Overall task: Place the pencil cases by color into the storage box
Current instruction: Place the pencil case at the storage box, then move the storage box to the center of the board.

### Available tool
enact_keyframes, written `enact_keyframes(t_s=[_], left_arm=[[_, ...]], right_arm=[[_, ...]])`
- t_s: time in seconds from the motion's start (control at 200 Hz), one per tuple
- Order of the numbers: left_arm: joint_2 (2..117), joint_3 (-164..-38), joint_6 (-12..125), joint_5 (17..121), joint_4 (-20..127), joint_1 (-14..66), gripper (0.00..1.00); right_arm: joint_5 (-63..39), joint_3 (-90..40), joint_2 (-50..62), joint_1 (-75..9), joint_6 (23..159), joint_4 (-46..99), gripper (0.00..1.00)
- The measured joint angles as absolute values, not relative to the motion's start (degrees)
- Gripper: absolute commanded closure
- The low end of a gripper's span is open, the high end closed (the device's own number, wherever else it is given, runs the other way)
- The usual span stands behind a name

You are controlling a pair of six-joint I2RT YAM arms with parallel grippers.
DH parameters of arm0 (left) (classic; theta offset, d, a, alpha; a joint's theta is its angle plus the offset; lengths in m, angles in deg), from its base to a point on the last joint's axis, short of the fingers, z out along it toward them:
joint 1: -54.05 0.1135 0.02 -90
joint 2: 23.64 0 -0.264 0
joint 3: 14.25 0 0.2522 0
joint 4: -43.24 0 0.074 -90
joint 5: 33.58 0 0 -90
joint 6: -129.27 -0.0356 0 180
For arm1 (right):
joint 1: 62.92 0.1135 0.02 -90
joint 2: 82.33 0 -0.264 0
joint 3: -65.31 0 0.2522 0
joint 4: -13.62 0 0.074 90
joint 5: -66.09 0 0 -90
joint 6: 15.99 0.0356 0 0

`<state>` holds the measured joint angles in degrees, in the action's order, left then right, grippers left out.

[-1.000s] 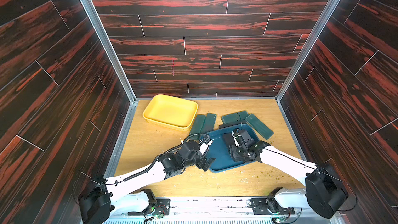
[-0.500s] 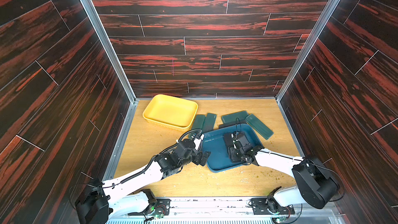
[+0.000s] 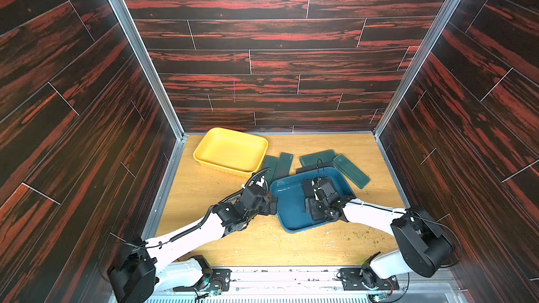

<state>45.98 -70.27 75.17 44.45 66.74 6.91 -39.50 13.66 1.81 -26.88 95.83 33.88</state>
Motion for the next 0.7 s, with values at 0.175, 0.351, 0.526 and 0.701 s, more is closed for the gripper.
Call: enact_keyframes(t_s=[0.175,0.351,0.526,0.701], left_arm=[[51.95,-73.29,81.38,45.11,67.2,6.91,0.02],[58.03,-77.29,86.06,45.68,68.42,6.91,0.03],[62.53,-77.88,89.03,45.77,69.01,6.91,0.04],[66.09,-77.86,90.3,45.11,70.19,6.91,0.04]], right_arm=[[-39.7,11.71,-4.25,-26.88,95.83,36.07,0.1],[-40.27,9.79,-9.3,-26.88,95.7,37.88,0.1],[-40.27,9.22,-12.86,-26.88,94.8,40.81,0.09],[-40.05,6.68,-15.0,-26.88,94.08,42.82,0.09]])
